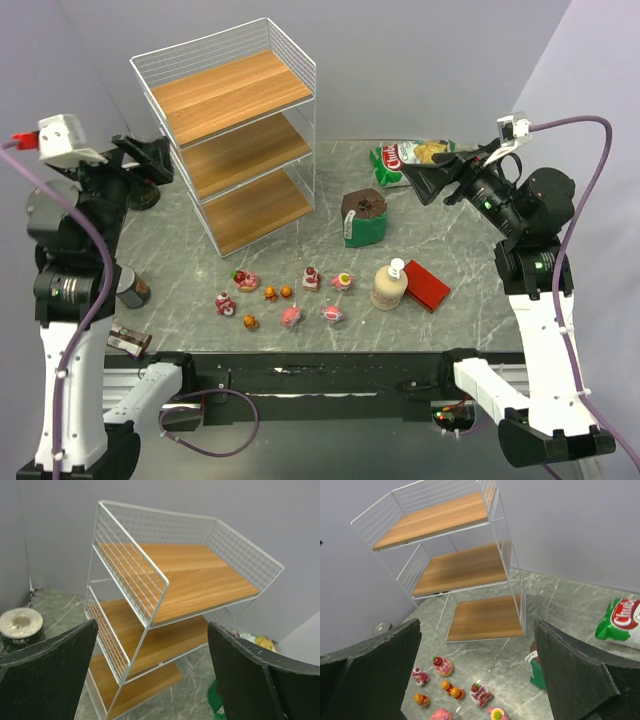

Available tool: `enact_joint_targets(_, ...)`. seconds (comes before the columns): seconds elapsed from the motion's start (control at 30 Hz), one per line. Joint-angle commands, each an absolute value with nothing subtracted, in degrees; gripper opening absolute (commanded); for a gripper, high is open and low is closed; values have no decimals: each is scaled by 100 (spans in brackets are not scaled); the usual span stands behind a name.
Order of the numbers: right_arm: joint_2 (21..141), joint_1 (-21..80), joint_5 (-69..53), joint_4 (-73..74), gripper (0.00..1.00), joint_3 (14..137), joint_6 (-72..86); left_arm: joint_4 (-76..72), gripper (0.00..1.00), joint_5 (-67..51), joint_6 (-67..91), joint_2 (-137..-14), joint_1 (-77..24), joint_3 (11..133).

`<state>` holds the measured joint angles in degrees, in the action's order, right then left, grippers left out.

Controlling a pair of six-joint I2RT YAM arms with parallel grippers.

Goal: Place and organize the plastic toys onto the shelf

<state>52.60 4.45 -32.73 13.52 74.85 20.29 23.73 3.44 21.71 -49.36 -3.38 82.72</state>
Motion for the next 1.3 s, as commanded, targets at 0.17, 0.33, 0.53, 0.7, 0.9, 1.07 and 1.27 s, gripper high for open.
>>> enact_joint_targets(0.17,5484,1289,-3351,1898,100,7444,1514,2444,96,114,2127,-4335,-299,7779)
enact_joint_targets(0.33,5677,2635,-2550,2039,100,7393,1231,2216,96,105,1811,-3798,-299,7392)
enact_joint_targets(0.53,5862,4024,-1532,1486,100,6874,1029,1890,96,307,1828,-3121,-308,6751)
enact_joint_targets(0.7,6493,4964,-766,1257,100,6697,897,1408,96,212,1995,-2699,-316,6093)
enact_joint_targets(0.9,7337,5782,298,985,100,6575,1019,1134,96,360,2136,-2540,-465,5749)
enact_joint_targets(1.07,7953,6284,667,686,100,6346,1309,1055,96,1097,2109,-2531,-737,5652)
enact_joint_targets(1.27,8481,6574,1108,563,100,6065,1818,801,96,1661,1934,-2444,-1194,5406)
